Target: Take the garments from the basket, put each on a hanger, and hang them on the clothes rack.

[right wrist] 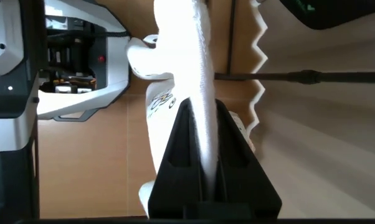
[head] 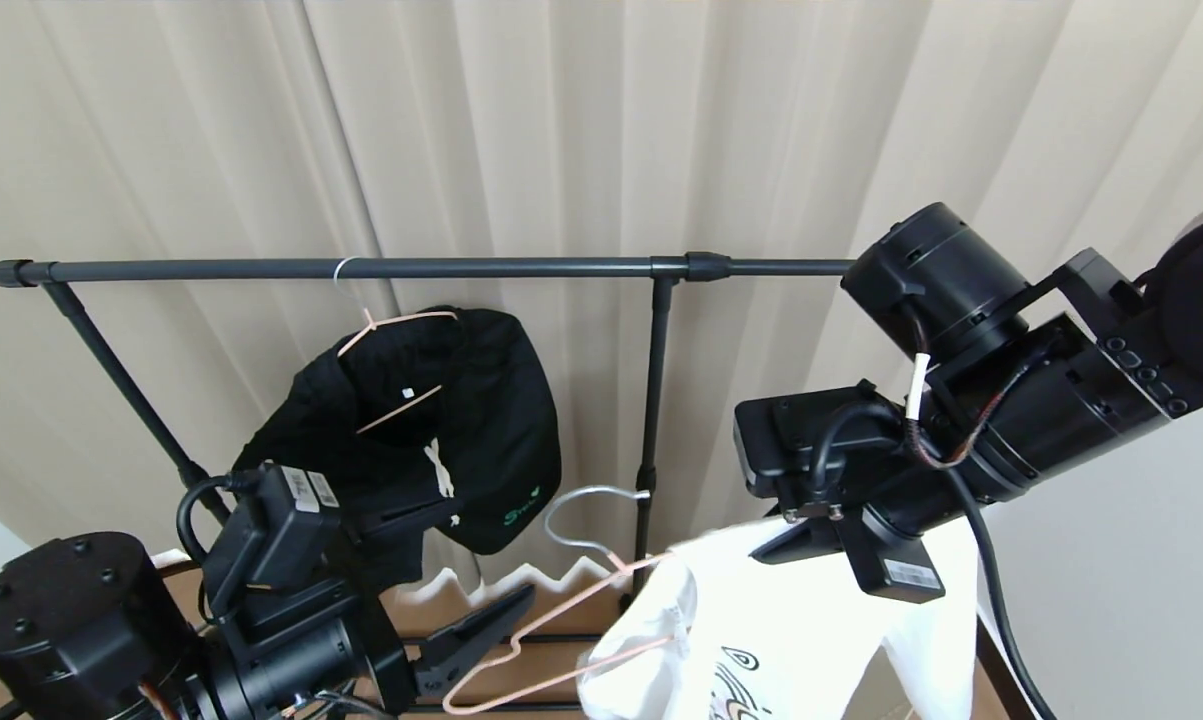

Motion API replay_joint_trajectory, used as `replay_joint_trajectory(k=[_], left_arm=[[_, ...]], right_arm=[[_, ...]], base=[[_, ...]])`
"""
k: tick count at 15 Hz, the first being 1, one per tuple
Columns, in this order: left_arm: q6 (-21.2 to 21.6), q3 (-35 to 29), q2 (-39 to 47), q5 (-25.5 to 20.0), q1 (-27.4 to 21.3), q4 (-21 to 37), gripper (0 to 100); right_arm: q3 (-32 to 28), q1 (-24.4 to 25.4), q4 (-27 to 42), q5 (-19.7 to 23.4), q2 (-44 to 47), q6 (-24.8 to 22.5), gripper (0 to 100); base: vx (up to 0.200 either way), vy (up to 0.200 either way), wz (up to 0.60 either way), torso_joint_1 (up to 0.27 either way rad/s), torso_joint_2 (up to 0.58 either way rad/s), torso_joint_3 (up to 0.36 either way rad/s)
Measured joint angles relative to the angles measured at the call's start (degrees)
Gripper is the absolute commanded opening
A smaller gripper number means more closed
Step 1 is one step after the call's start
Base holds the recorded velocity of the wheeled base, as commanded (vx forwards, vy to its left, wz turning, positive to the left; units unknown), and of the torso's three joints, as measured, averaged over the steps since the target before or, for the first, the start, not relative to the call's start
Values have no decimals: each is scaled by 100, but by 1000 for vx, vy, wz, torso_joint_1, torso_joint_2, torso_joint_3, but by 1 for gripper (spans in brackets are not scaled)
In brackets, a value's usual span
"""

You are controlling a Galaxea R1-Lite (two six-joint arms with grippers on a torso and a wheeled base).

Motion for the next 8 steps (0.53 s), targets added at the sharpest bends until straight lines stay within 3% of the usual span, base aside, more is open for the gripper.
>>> replay_joint_trajectory(k=[3, 5, 8], left_arm=[[-184, -204, -66, 33, 204, 2, 100], [-204, -330, -63, 116, 302, 0, 100], [-179, -449, 52, 571, 313, 2, 100]], right_arm=[[173, 95, -466, -605, -177, 61, 0], [512, 148, -1196, -1268, -334, 85, 0], [1262, 372, -2387, -1880, -640, 148, 0]], base=[[0, 0, 0, 0, 0, 0], [0, 0, 0, 0, 0, 0], [0, 0, 0, 0, 0, 0]])
